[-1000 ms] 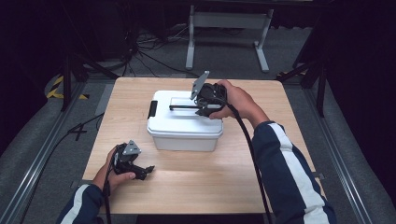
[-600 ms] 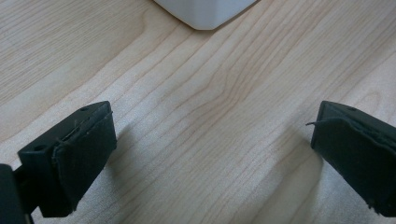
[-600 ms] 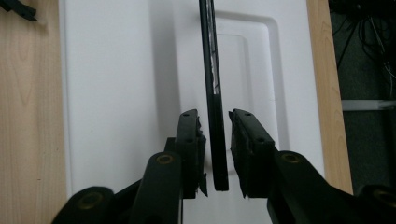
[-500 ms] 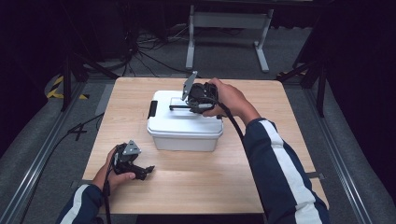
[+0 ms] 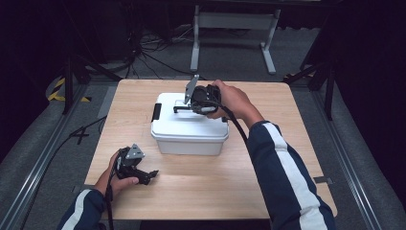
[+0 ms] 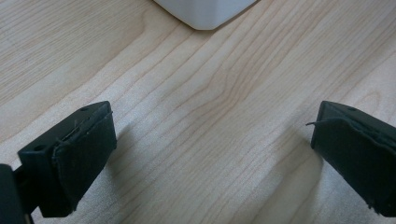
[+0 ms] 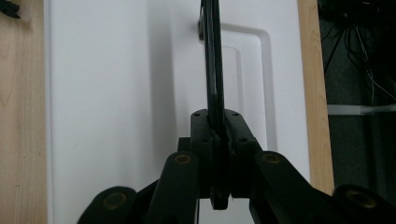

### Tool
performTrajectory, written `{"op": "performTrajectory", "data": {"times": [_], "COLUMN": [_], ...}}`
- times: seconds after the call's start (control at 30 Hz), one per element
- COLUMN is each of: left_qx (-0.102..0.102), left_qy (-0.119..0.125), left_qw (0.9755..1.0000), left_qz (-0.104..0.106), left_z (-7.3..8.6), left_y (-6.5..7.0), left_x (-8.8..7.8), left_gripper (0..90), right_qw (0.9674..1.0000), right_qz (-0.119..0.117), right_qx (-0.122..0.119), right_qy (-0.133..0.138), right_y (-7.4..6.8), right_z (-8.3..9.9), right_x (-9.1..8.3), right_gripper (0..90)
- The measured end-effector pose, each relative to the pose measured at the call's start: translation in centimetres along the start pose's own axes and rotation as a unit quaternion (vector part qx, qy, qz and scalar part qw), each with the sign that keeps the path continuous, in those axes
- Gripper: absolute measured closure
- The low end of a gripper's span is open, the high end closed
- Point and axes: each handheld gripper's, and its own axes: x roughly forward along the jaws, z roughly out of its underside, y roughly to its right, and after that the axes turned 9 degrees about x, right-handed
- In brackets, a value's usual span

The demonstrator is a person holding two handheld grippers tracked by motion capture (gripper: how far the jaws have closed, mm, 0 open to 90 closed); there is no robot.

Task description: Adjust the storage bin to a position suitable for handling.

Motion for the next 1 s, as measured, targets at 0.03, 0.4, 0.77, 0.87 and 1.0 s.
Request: {"op": "performTrajectory", "data": {"times": [0.03,0.4,0.77,0.87,1.0], "left_qx": [0.000,0.000,0.000,0.000,0.000], "left_qy": [0.000,0.000,0.000,0.000,0.000], "left_qw": [1.0000,1.0000,1.0000,1.0000,1.0000], "left_qz": [0.000,0.000,0.000,-0.001,0.000], "left_z": [0.0,0.0,0.0,0.0,0.0], "left_y": [0.0,0.0,0.0,0.0,0.0], "left_x": [0.0,0.0,0.0,0.0,0.0], "left_gripper": [0.6,0.6,0.6,0.6,0.6], "right_qw": [1.0000,0.9996,0.9990,0.9989,0.9986], "right_qz": [0.001,0.018,0.027,0.027,0.030], "right_qx": [0.002,-0.003,0.001,0.002,-0.004], "right_qy": [-0.001,0.023,0.036,0.038,0.044], "right_y": [0.0,0.1,0.3,0.4,0.6], "right_z": [0.0,0.0,0.4,0.7,1.4], "right_x": [0.0,-0.9,-2.6,-3.1,-3.9], "right_gripper": [84.2,84.6,84.6,84.5,84.5]}}
